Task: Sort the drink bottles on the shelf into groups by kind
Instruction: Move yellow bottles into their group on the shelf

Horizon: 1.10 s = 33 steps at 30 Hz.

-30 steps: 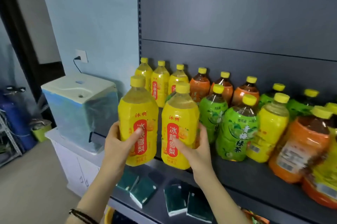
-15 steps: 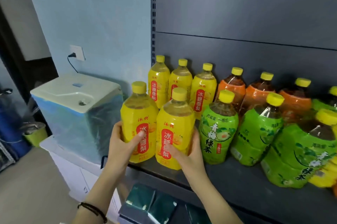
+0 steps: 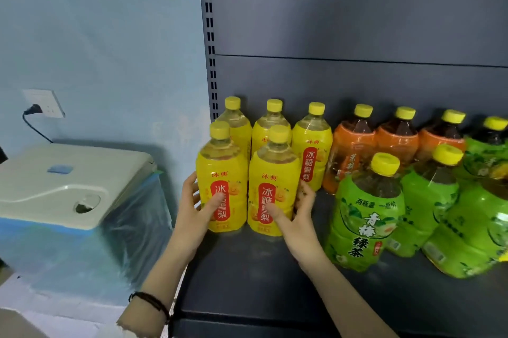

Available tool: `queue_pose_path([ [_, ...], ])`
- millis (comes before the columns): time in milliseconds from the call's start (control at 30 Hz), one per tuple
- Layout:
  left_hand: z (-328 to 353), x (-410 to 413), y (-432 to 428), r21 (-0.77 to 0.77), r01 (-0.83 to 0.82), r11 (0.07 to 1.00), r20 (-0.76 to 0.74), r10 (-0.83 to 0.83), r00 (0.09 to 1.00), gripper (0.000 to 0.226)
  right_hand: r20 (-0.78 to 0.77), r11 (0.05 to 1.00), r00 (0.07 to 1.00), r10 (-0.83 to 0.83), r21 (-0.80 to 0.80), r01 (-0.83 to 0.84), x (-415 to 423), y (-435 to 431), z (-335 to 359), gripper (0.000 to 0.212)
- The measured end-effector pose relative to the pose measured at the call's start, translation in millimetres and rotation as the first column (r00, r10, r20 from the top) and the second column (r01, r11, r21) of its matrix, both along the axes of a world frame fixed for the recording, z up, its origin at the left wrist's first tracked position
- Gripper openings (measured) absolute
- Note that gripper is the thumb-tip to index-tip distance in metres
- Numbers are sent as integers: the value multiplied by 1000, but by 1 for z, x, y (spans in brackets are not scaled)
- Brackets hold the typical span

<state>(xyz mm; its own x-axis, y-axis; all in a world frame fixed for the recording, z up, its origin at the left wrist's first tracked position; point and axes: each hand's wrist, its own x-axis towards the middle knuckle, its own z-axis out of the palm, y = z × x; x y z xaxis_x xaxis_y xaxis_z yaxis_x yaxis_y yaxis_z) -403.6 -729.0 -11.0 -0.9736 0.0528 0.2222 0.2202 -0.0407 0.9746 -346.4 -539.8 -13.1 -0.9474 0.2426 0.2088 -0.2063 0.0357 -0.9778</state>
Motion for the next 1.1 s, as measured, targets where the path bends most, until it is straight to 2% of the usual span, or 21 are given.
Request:
queue_pose_path([
  [167, 2, -28, -2, -22, 80, 997, -7, -80, 997, 72, 8, 999, 999, -50, 10, 50, -24, -8, 2, 78],
  [367, 4, -52, 3, -75, 138, 988, -28, -140, 990, 54, 47, 979, 985, -167, 130, 160, -40, -9, 6, 75],
  [467, 7, -52, 4, -71, 190, 979, -38, -193, 980, 54, 70, 971, 978, -197, 148, 185, -40, -11, 5, 80],
  [600, 9, -46, 2, -69, 224, 972, -32, -227, 973, 55, 87, 957, 962, -259, 157, 243, -30, -18, 5, 73],
  [700, 9, -44, -7, -73, 170, 983, 9, -169, 986, 51, 127, 955, 950, -286, 124, 271, -14, -18, -2, 49],
  [800, 8, -40, -18, -16, 50, 999, 59, -49, 997, 32, 148, 941, 932, -329, 134, 311, 11, -10, -5, 19],
  [900, 3, -30, -21, -25, -67, 997, 89, 69, 994, 7, 171, 937, 923, -345, 125, 327, 36, 3, -8, 18],
  [1000, 0, -8, -11, -87, -114, 990, 64, 119, 991, 8, 187, 958, 941, -283, 92, 270, 60, 13, -10, 16],
  [1100, 5, 21, 15, -140, -35, 990, 8, 37, 999, 11, 177, 964, 948, -264, 73, 255, 85, 29, -11, 10],
])
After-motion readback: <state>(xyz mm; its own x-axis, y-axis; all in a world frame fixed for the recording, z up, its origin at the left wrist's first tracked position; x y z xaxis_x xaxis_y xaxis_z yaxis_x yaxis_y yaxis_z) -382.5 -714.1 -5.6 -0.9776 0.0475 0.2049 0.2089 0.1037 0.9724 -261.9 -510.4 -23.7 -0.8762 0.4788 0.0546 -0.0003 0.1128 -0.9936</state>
